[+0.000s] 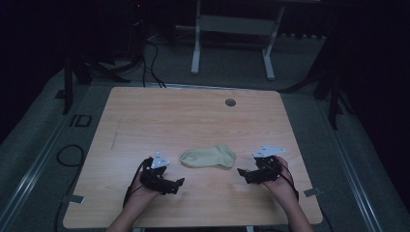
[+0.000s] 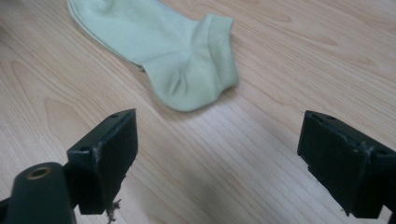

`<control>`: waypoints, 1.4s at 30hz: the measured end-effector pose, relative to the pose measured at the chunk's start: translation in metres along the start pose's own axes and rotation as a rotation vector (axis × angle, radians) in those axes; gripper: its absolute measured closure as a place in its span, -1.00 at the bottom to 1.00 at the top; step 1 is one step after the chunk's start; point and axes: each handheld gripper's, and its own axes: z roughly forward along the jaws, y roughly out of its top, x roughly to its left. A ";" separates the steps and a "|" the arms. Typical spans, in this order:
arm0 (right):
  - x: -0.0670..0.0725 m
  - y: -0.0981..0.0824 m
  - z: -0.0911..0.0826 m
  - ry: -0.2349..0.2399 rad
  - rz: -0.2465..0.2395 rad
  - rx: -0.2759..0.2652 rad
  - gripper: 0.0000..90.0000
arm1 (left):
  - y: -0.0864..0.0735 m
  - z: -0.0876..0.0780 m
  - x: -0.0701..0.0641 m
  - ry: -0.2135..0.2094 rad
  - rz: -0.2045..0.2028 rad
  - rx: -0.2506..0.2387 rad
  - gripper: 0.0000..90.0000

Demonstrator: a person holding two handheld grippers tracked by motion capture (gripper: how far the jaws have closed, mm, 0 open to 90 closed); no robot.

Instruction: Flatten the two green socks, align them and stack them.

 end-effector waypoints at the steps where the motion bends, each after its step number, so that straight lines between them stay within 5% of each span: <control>1: 0.000 -0.002 -0.001 -0.006 -0.004 0.002 -0.74 | -0.003 -0.001 0.001 0.000 -0.004 -0.003 -0.98; 10: -0.008 -0.025 -0.015 -0.028 0.016 -0.013 -0.77 | -0.027 -0.020 0.011 0.020 -0.033 -0.043 -0.98; 15: -0.016 -0.041 -0.027 -0.031 0.056 -0.044 -0.77 | -0.036 -0.034 0.015 0.054 -0.018 -0.044 -0.98; 29: -0.026 -0.079 -0.044 -0.092 0.148 -0.066 -0.77 | -0.060 -0.058 0.032 0.089 -0.078 -0.059 -0.98; 38: -0.033 -0.094 -0.056 -0.136 0.212 -0.092 -0.77 | -0.076 -0.072 0.044 0.148 -0.116 -0.063 -0.98; 42: -0.037 -0.103 -0.064 -0.183 0.259 -0.115 -0.77 | -0.088 -0.085 0.052 0.228 -0.164 -0.102 -0.98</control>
